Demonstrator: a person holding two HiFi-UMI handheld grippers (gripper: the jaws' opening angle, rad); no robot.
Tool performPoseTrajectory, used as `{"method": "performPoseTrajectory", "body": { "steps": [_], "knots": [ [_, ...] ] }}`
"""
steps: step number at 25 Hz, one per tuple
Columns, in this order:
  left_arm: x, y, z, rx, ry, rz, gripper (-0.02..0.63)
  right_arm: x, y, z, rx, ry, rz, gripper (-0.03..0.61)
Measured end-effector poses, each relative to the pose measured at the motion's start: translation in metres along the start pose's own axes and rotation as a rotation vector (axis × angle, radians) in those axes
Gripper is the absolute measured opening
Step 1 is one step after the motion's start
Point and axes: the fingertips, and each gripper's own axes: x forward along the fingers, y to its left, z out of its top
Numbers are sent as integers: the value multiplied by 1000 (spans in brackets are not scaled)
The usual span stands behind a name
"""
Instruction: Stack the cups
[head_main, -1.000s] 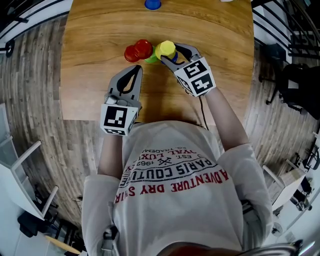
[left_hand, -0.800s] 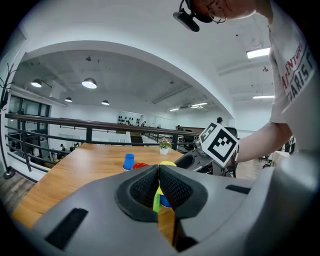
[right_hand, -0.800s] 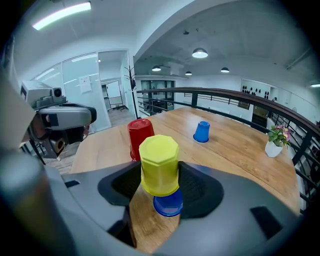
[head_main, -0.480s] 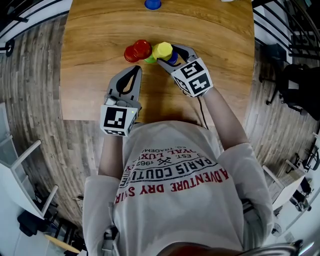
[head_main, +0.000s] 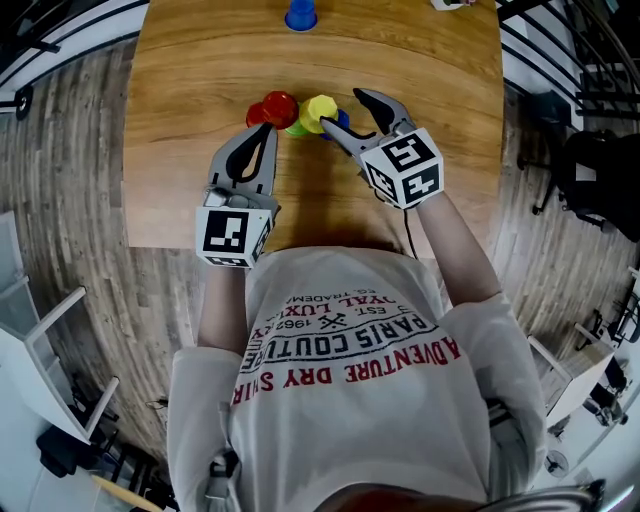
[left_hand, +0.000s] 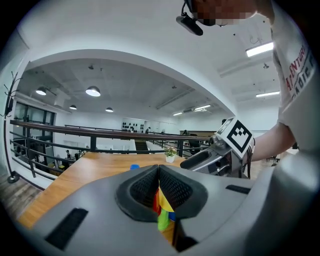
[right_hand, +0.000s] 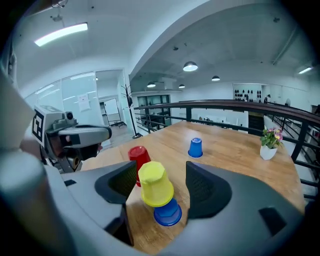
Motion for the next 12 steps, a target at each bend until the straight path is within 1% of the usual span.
{"method": "performPoseTrajectory", "body": {
  "steps": [5,12],
  "knots": [
    [7,5,10,14,-4,17,17,-6,-22,38,-25,-67,-23,299],
    [13,30,11,47,19,60,17,31,-60,54,-58,-54,-47,299]
  ]
}}
